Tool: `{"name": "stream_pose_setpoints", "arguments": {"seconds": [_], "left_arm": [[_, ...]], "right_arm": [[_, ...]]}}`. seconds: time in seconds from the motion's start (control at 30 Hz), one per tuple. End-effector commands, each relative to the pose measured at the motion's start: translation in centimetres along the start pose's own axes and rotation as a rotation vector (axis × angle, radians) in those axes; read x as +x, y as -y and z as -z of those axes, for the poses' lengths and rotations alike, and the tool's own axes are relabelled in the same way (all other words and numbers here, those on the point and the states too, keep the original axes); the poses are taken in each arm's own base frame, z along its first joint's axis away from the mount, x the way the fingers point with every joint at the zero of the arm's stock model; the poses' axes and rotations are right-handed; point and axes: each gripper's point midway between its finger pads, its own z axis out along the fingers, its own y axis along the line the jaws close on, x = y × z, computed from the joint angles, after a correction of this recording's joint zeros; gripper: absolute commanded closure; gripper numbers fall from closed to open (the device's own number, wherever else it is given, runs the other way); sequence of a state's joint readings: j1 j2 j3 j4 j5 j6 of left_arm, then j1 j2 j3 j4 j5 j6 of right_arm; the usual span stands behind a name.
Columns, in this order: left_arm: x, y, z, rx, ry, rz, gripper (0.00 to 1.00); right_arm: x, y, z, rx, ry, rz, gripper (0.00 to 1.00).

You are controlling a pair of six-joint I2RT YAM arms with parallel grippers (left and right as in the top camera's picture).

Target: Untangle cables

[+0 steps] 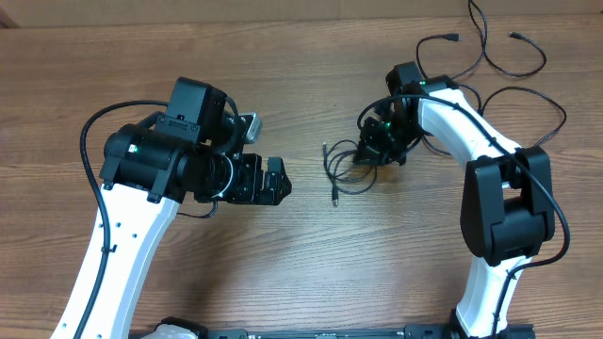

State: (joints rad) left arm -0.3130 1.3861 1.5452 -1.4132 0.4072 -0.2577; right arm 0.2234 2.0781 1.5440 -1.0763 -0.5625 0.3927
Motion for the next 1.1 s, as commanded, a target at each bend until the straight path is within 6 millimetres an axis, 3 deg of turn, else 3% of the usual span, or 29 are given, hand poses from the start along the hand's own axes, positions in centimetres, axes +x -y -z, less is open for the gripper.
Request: {"name": "stream_pose_setpoints", "arguments": {"seconds": [0.0, 0.2, 0.43, 0.57, 0.73, 0.9, 1.07], "left_arm": [[-0.5, -0.1, -0.2, -0.011, 0.02, -0.026, 0.0], [-2.1, -2.7, 0.2, -0.143, 0.107, 0.119, 0.0], [-4.3, -1.7, 0.4, -0.093, 0.188, 0.09, 0.0], [-4.5, -0.8, 0.4, -0.046, 0.188, 0.07, 0.0], [-4.8, 0.6, 0.4, 0.025, 0.193, -0.04, 0.0], [-5.1, 0.7, 0.5, 0.025, 0.207, -0.057, 0.0], [-6.5, -0.5, 0.8, -0.051, 0.27, -0.06, 0.0]], "right_arm": [[2.7, -7.8, 4.1, -0.329, -0.053, 0.295, 0.96], [5.5, -10.2, 8.6, -0.358, 0.008, 0.37, 0.96], [10.5, -13.8, 13.0, -0.424, 0.072, 0.524, 0.96], [13.1, -16.1, 15.3, -0.512, 0.089, 0.598, 0.96], [15.3, -18.0, 16.5, -0.6, 0.066, 0.642, 0.96], [17.1, -19.6, 16.7, -0.677, 0.011, 0.693, 0.96], [18.5, -21.1, 17.5, -0.767, -0.027, 0.765, 0.96]]}}
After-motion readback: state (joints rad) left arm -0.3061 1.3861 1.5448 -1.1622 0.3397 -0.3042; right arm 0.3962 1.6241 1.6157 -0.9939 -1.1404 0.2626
